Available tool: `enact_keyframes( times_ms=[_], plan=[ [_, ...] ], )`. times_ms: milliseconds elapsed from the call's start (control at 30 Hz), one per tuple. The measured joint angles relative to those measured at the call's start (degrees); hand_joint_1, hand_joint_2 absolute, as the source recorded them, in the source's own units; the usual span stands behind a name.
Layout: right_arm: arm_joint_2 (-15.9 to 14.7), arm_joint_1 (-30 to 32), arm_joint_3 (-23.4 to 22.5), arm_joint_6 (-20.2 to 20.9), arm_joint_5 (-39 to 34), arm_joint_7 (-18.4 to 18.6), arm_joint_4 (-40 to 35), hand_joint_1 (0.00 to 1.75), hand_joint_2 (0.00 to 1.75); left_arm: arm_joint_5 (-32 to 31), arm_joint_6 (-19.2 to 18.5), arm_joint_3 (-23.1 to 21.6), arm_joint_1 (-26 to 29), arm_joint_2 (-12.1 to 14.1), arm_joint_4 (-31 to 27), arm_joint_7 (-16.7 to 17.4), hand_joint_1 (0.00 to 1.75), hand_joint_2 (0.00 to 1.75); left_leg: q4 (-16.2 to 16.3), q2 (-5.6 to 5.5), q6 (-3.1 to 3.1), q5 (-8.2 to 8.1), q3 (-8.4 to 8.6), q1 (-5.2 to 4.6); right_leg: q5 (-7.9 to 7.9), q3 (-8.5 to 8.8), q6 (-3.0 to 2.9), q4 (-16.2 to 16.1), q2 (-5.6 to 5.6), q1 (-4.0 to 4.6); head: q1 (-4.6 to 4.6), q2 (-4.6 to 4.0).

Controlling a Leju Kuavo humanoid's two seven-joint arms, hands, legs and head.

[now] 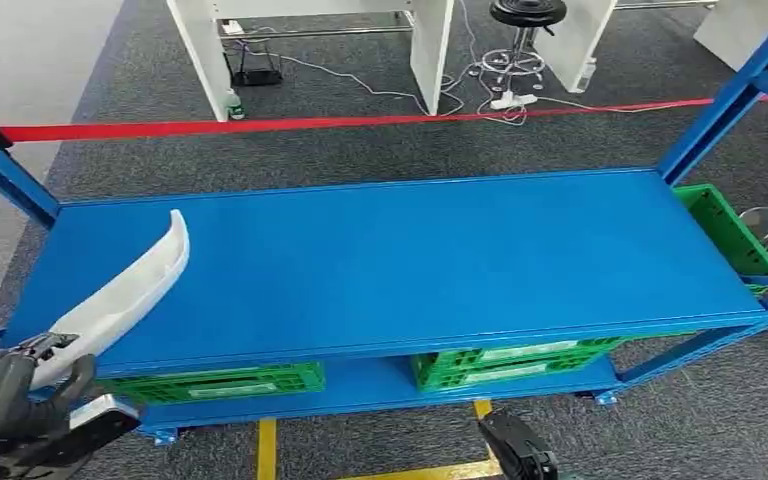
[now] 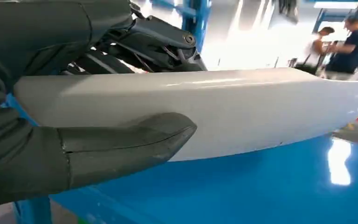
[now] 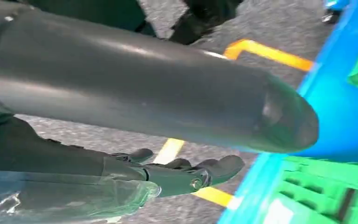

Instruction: Take the parts from the cabinet and place them on the table.

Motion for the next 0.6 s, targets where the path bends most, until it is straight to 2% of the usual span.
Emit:
enact_keyframes(
  times_ms=[100, 200, 267, 300, 333, 367, 433, 467, 500, 533, 567, 600],
  plan=[
    [0.26, 0.1, -0.07, 0.11, -0.76, -1.09, -1.33, 0.0, 0.0, -0.53, 1.29, 1.47, 2.02, -0.28, -2.43, -1.7, 1.75, 1.75, 0.13, 0.0, 0.22, -0.2, 0.01, -0.14, -0.09, 0.06, 0.15, -0.02, 0.0, -0.15, -0.02, 0.0],
    [0.26, 0.58, -0.11, 0.04, -1.31, -1.73, -2.25, 0.0, 0.0, -0.61, 2.12, 3.39, 3.47, -1.12, -4.12, -3.94, 1.75, 1.75, 0.29, 0.0, 0.65, -0.54, 0.05, -0.45, -0.33, 0.17, 0.55, -0.1, 0.01, -0.48, 0.0, 0.0],
    [0.26, 1.23, -0.26, -0.42, -1.7, -1.92, -2.73, 0.0, 0.0, -1.0, 2.58, 4.74, 4.15, -2.01, -5.2, -5.56, 1.75, 1.75, 0.27, 0.11, 0.93, -0.32, 0.25, -0.53, -0.01, 0.31, 1.08, -0.37, 0.34, -0.73, -0.04, 0.0],
    [0.22, 1.57, -0.52, -0.57, -1.92, -1.92, -2.86, 0.0, 0.0, -1.14, 2.91, 5.05, 4.39, -2.52, -5.66, -5.95, 1.75, 1.75, -0.56, 0.49, 1.38, 0.03, 0.58, -0.07, -0.63, 0.44, 1.27, 0.25, 0.09, -0.58, -0.02, 0.0],
    [0.09, 2.07, -0.83, -0.74, -2.18, -1.94, -3.06, 0.0, 0.0, -1.51, 3.37, 5.16, 4.59, -3.18, -6.06, -6.36, 1.75, 1.75, -0.64, 0.87, 1.52, -0.03, 0.74, -0.02, -2.13, -0.28, 1.3, 2.04, -0.95, -0.36, 0.13, 0.0],
    [0.04, 2.39, -1.09, -1.01, -2.36, -1.94, -3.1, 0.0, 0.0, -1.86, 3.9, 5.2, 4.75, -3.54, -6.37, -6.56, 1.75, 1.75, -0.62, 1.26, 1.7, -0.11, 0.76, 0.06, -4.66, -1.96, 1.33, 5.68, -1.28, -0.37, 0.28, 0.0],
    [-0.09, 3.26, -1.53, -1.27, -2.47, -1.92, -3.12, 0.0, 0.0, -2.34, 4.61, 5.16, 5.04, -4.37, -6.5, -6.63, 1.75, 1.75, -0.61, 2.08, 1.71, -0.12, 0.7, 0.05, -9.24, -6.3, 1.55, 14.94, -1.55, -0.43, 0.2, 0.0],
    [-0.19, 3.81, -1.7, -1.31, -2.49, -1.92, -3.14, 0.0, 0.0, -2.41, 4.72, 5.14, 5.13, -4.68, -6.54, -6.63, 1.75, 1.75, -0.6, 2.48, 1.7, -0.12, 0.7, 0.06, -9.9, -7.5, 1.65, 17.73, -1.57, -0.45, 0.24, 0.0],
    [-0.33, 4.28, -1.95, -1.31, -2.51, -1.92, -3.17, 0.0, 0.0, -2.43, 4.81, 5.14, 5.23, -4.94, -6.56, -6.63, 1.75, 1.75, -0.6, 2.87, 1.66, -0.09, 0.7, 0.1, -9.08, -7.46, 1.7, 17.86, -1.63, -0.55, 0.22, 0.0],
    [-0.46, 4.56, -2.12, -1.33, -2.53, -1.9, -3.19, 0.0, 0.0, -2.43, 4.92, 5.16, 5.31, -5.12, -6.58, -6.63, 1.75, 1.75, -0.57, 3.28, 1.49, 0.01, 0.68, 0.18, -6.99, -5.99, 1.76, 15.34, -1.79, -0.63, 0.24, 0.0],
    [-0.68, 4.72, -2.27, -1.44, -2.6, -1.9, -3.3, 0.0, 0.0, -2.49, 5.01, 5.14, 5.32, -5.31, -6.58, -6.63, 1.75, 1.75, -0.53, 3.82, 1.27, 0.12, 0.68, 0.33, -4.15, -3.15, 1.88, 10.1, -2.24, -0.68, 0.2, 0.0],
    [-0.83, 4.89, -2.47, -1.73, -2.73, -1.9, -3.45, 0.0, 0.0, -2.81, 5.31, 4.99, 5.37, -5.44, -6.58, -6.63, 1.75, 1.75, -0.4, 4.35, 0.88, 0.18, 0.67, 0.54, -1.84, 0.01, 2.14, 4.17, -3.46, -0.73, 0.22, 0.0]
  ],
)
